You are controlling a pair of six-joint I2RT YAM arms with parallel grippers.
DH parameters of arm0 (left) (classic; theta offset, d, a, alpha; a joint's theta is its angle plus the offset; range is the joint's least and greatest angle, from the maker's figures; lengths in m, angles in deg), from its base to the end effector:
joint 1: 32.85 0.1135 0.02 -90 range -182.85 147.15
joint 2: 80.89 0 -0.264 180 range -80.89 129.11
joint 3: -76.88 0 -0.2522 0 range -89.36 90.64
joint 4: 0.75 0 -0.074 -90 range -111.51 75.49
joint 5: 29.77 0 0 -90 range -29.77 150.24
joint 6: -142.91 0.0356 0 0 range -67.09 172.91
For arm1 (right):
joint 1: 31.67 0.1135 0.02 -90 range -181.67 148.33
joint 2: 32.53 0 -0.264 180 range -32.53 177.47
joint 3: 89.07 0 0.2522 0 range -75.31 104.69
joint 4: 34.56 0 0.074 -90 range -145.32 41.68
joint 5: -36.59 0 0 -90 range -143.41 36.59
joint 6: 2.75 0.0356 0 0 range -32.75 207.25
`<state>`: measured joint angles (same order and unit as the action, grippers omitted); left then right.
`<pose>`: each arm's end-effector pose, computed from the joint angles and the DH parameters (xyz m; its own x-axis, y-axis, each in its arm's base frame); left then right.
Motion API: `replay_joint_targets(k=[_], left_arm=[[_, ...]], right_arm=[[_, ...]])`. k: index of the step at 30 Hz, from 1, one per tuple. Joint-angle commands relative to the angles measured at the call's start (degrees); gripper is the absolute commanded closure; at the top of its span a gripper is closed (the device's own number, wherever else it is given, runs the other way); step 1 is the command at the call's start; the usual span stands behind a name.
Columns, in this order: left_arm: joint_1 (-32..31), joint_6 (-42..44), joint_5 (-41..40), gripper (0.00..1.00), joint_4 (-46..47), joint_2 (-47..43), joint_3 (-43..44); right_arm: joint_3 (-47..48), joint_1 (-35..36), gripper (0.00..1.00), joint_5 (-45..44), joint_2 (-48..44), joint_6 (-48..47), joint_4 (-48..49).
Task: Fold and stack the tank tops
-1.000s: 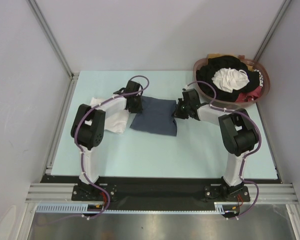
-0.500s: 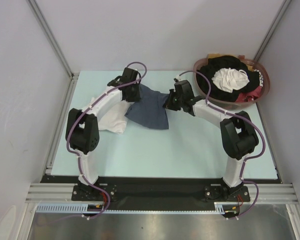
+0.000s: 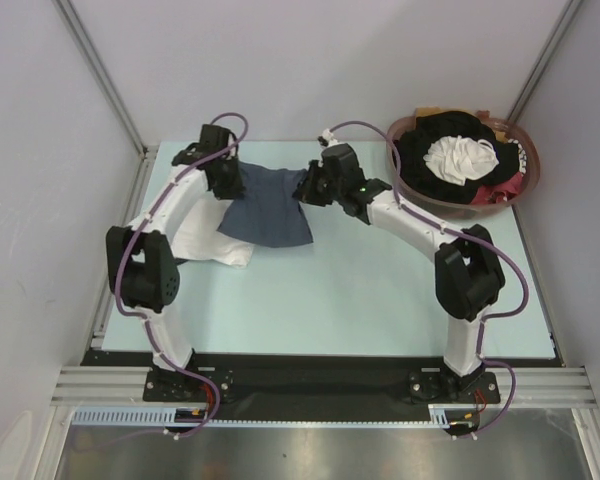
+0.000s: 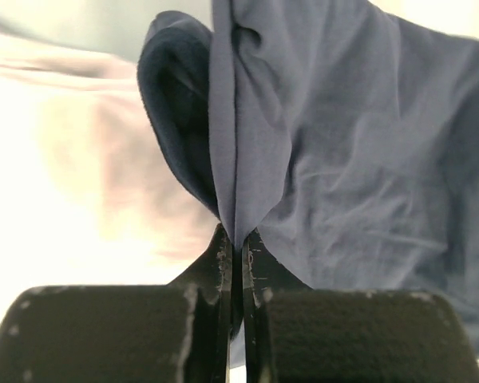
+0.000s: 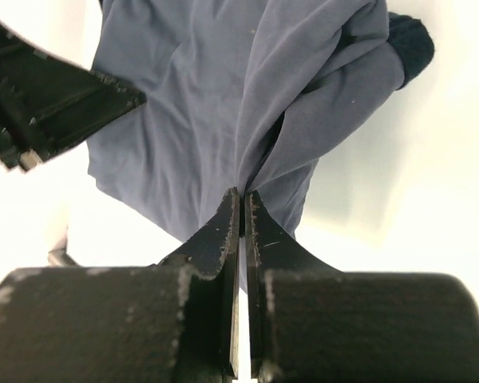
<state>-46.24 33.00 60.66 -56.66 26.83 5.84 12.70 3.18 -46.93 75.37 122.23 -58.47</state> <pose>0.4045 -0.0966 0.2810 -0.8265 -0.1533 -0.5416 -0.0486 0.9780 -0.2027 0.3642 0.2585 0.2830 -0.7081 0.2011 -0.6769 -0.2954 0.7864 0.5426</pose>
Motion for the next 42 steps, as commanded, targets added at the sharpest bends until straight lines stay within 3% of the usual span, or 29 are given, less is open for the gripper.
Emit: replay_joint_targets(k=[1, 13, 18, 35, 40, 42], left_arm=[[4.41, 1.53, 1.51, 1.0, -0.74, -6.73, -0.54], [18.04, 3.73, 1.07, 1.0, -5.04, -7.09, 1.3], [19.98, 4.08, -3.68, 1.0, -7.68, -4.63, 2.19], [21.12, 3.82, -6.93, 0.99, -8.22, 7.06, 7.2], [21.03, 3.29, -5.7, 0.93, -3.92, 8.2, 2.72], [21.03, 3.03, -6.05, 0.84, -3.38, 8.03, 2.19]], right_arm=[[6.03, 2.85, 1.0, 0.29, 3.36, 1.67, 2.24], [19.92, 10.67, 1.0, 1.26, 19.71, 8.17, 9.43], [24.83, 12.26, 1.0, 1.96, 24.29, 9.49, 9.63], [24.41, 14.02, 1.0, -1.37, 24.82, 11.25, 10.5], [21.95, 14.1, 1.0, -2.79, 24.29, 12.21, 10.5], [21.59, 14.1, 0.96, -3.93, 24.55, 12.22, 7.63]])
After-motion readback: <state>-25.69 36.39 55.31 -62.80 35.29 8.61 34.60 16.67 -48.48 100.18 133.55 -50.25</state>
